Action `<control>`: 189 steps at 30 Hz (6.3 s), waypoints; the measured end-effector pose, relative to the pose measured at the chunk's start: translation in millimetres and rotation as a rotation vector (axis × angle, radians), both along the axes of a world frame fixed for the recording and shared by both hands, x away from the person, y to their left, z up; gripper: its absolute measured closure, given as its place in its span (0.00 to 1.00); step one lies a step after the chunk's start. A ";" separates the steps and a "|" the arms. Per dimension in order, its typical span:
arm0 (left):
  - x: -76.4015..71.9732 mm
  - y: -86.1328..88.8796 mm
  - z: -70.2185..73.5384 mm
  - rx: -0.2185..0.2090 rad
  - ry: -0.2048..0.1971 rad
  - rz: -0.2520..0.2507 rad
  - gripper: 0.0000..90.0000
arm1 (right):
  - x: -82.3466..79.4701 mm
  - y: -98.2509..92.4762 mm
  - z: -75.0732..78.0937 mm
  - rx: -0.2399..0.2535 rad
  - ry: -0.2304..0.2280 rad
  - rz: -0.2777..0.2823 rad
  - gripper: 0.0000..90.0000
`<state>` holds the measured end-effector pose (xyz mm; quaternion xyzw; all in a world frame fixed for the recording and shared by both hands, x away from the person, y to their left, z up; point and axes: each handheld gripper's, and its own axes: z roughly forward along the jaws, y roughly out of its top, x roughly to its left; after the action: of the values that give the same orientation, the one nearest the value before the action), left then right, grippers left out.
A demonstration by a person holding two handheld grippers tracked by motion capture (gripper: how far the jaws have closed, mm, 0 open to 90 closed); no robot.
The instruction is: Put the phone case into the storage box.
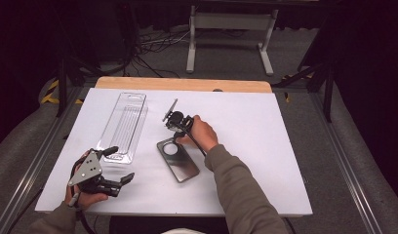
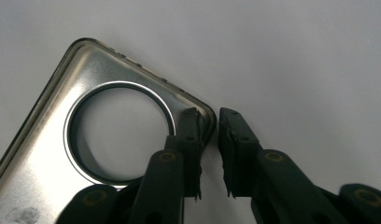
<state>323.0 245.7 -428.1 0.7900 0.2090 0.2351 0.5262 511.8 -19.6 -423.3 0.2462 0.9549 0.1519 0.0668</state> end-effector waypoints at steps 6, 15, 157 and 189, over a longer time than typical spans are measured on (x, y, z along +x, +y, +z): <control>0.4 -2.0 -1.0 0.005 0.008 -0.002 0.04 | -2.0 2.5 -0.1 -0.012 -0.018 -0.001 0.93; -0.2 -4.3 -0.6 0.015 0.014 -0.005 0.06 | -6.6 -6.6 0.1 0.069 -0.057 -0.032 0.95; 53.2 -97.5 74.7 -0.141 -0.058 0.150 0.90 | -174.8 -151.0 50.1 0.583 -0.824 -0.055 0.39; 56.0 -72.9 87.6 -0.168 -0.101 0.208 0.90 | -203.8 -208.0 14.3 0.542 -0.778 -0.133 0.28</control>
<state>379.0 172.7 -340.6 0.7044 0.2823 0.3094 0.5730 308.0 -227.6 -409.0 0.2401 0.7672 0.4716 0.3623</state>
